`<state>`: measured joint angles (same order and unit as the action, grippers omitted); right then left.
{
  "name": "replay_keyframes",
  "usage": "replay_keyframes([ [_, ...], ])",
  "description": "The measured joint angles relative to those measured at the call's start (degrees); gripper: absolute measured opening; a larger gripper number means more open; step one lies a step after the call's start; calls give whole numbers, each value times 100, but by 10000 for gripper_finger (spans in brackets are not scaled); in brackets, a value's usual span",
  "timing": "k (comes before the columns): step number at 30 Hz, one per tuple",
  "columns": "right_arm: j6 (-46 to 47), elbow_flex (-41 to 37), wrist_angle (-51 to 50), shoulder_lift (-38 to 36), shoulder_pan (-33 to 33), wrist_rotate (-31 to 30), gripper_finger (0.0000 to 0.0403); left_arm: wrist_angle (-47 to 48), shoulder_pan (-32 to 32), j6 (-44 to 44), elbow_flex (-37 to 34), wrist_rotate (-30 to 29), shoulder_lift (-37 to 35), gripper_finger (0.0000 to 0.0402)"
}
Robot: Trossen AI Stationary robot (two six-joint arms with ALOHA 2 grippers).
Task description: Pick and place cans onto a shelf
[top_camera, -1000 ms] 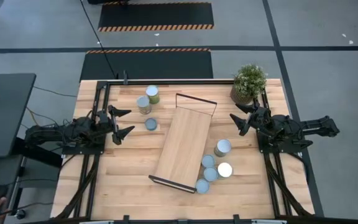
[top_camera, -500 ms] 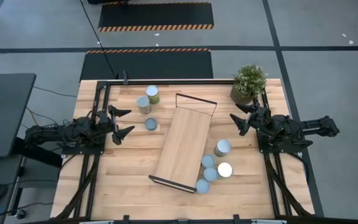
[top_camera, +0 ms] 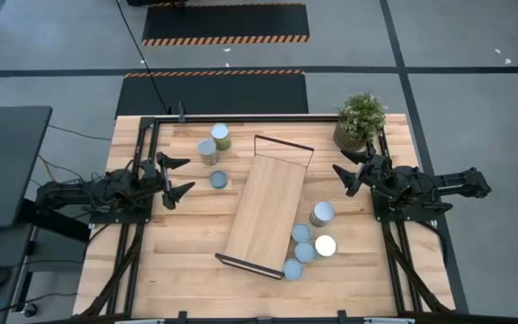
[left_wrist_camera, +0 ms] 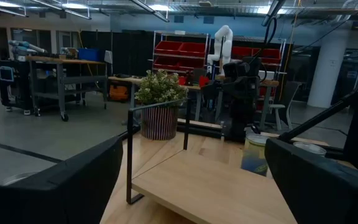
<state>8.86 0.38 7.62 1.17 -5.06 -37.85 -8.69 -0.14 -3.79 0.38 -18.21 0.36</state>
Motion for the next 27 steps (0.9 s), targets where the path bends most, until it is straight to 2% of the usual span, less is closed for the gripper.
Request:
replay_keyframes([
  [17, 0, -2, 0, 0, 0, 0, 349, -25, 0, -143, 0, 0, 0, 400],
  [27, 0, 0, 7, 0, 0, 2, 349, -878, 2, 251, 0, -19, 0, 400],
])
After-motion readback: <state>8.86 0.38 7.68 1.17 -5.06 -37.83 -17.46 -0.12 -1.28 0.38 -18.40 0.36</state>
